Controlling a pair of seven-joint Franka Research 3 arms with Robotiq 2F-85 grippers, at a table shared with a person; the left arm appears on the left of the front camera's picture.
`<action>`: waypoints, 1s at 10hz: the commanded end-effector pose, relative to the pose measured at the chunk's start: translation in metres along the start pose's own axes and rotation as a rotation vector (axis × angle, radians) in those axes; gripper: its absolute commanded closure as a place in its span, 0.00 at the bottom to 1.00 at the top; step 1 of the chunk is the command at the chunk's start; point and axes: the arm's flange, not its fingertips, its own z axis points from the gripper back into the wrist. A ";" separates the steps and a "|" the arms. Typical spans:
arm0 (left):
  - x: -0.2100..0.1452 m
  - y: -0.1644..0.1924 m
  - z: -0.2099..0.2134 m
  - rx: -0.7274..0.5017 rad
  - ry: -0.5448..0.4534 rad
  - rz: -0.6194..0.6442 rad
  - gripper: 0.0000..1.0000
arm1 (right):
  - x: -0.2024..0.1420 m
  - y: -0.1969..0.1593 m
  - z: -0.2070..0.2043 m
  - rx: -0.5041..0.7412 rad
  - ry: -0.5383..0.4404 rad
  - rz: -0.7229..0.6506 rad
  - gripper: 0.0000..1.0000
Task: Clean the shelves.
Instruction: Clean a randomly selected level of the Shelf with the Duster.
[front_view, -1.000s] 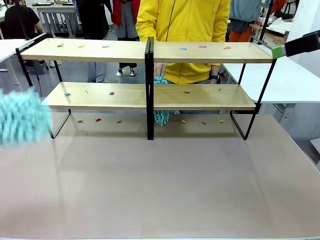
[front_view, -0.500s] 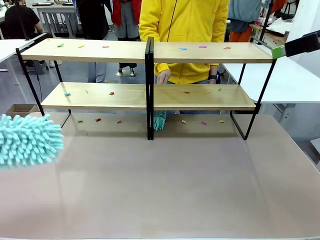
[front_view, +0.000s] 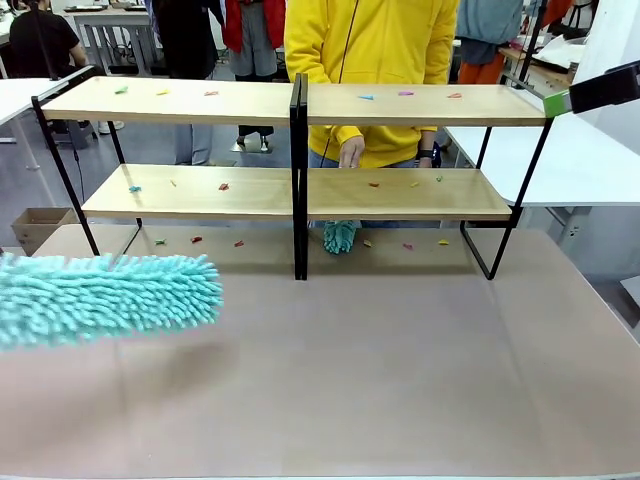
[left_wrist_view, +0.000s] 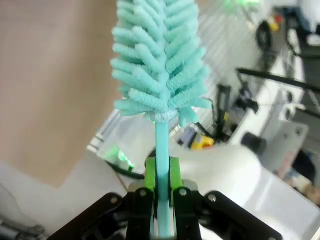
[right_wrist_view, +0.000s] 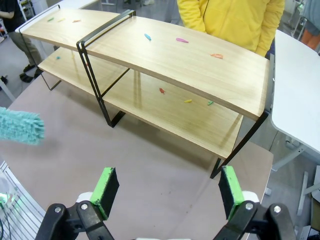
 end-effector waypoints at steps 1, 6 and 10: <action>0.016 -0.009 -0.033 0.077 -0.023 0.065 0.88 | 0.000 0.000 0.000 0.000 0.003 -0.002 0.00; 0.025 -0.006 -0.041 0.048 -0.022 0.067 0.88 | 0.000 0.000 0.000 0.000 0.003 -0.002 0.00; 0.060 -0.012 -0.056 0.100 -0.105 0.218 0.88 | 0.000 0.000 0.000 0.000 0.003 -0.002 0.00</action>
